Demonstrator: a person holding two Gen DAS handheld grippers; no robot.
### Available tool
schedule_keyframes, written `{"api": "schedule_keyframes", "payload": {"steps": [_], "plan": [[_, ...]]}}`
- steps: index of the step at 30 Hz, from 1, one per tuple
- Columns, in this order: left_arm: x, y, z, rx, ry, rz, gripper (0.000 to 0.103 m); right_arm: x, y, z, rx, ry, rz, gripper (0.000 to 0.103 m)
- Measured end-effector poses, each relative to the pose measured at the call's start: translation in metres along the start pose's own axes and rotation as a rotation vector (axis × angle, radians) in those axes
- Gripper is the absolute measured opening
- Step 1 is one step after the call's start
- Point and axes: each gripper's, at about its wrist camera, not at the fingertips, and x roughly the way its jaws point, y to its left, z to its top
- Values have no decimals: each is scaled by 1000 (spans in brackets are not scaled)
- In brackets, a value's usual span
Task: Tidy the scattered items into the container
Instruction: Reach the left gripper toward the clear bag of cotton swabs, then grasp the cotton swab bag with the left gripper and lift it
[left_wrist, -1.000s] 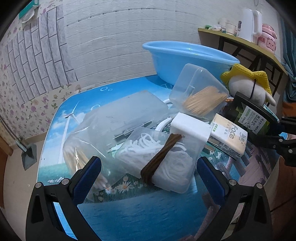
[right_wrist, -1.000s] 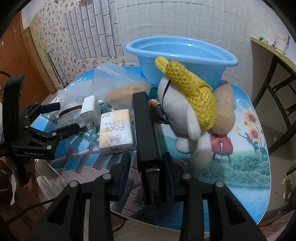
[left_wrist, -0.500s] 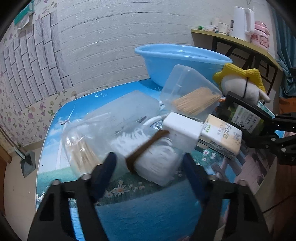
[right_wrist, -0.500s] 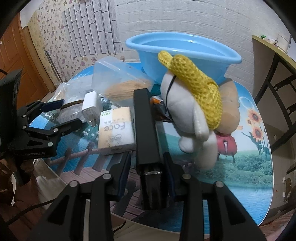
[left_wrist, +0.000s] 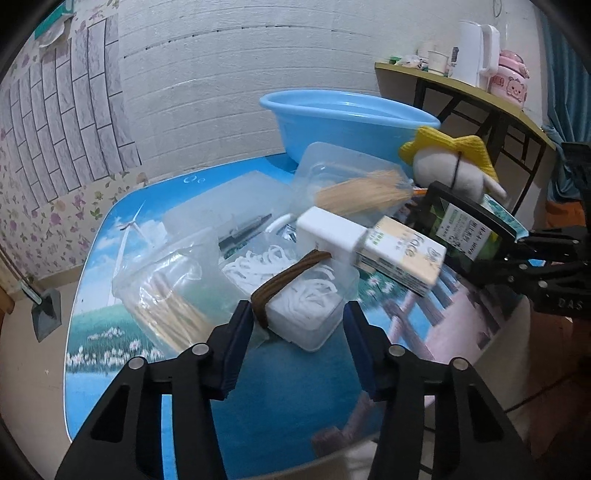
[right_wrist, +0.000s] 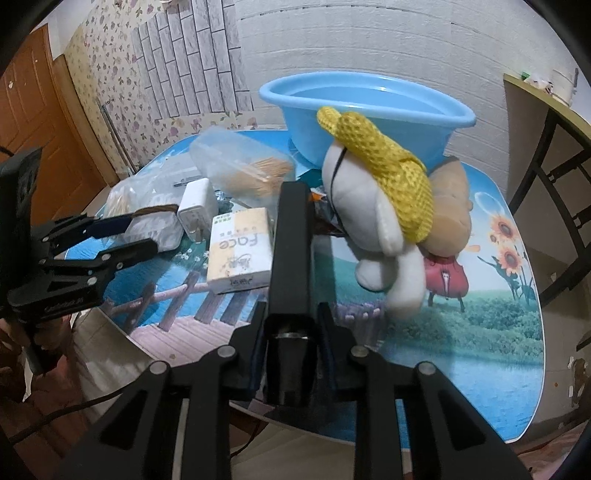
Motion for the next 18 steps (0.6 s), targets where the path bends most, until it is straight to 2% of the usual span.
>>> {"api": "schedule_keyframes", "payload": {"steps": [3, 5, 6, 8, 9, 13, 16, 18], "plan": [[-6, 1, -4, -16, 1, -14, 41, 1, 5, -1, 1, -5, 2, 25], [-10, 2, -7, -20, 3, -19, 41, 1, 5, -4, 2, -6, 3, 25], [-11, 3, -7, -52, 2, 13, 41, 1, 6, -3, 0, -6, 4, 25], [-11, 7, -7, -56, 8, 30, 41, 1, 6, -4, -1, -6, 3, 25], [-12, 9, -8, -60, 8, 40, 42, 0, 5, -4, -2, -6, 3, 25], [-19, 20, -7, -86, -7, 63, 60, -1, 4, -7, 0, -6, 3, 25], [-23, 29, -5, -103, -22, 84, 68, -1, 3, -8, -1, -5, 2, 25], [-23, 35, -5, -114, -25, 101, 70, -1, 2, -9, -2, -5, 2, 25]]}}
